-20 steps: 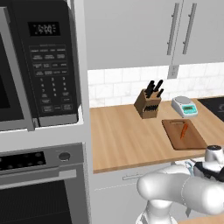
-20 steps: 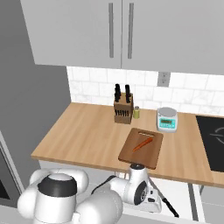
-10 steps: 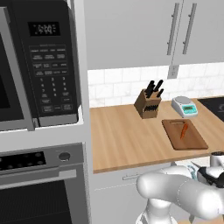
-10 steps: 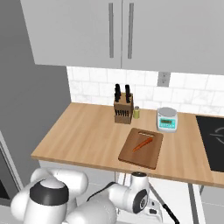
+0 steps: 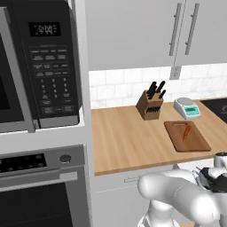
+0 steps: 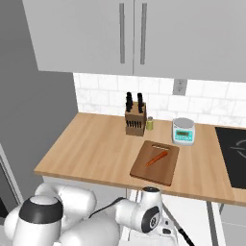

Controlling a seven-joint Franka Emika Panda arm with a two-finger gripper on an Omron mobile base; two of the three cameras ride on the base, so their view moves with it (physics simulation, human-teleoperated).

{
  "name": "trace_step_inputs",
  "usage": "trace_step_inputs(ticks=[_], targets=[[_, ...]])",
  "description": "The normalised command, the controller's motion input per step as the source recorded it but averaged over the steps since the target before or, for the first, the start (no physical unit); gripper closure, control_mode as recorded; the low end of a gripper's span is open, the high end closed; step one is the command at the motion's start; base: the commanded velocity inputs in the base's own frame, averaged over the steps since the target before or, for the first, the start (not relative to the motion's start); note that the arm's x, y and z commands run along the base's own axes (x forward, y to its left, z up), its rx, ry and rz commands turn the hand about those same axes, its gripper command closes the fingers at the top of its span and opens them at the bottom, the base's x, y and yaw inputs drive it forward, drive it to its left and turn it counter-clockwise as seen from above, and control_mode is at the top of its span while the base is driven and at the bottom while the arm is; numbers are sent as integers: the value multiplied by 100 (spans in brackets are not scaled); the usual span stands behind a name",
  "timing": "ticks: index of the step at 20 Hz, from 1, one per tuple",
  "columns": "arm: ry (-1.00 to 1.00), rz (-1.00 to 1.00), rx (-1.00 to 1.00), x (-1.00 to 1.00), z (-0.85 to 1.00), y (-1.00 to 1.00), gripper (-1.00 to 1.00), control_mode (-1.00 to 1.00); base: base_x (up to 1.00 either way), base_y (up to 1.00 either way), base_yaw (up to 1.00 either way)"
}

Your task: Place the appropriate cutting tool for cutting the carrot skin on the cutting board.

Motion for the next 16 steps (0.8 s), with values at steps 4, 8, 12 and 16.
trace_step_inputs(ticks=[4,8,12,16], targets=[[-1,0,9,64,83,0,-100,-100,0,0,0],[-8,-1,7,53,35,0,-100,-100,0,0,0],[-20,-6,10,4,-24,0,-100,-100,0,0,0],[-13,-11,6,40,-5,-28,-100,-100,0,0,0]])
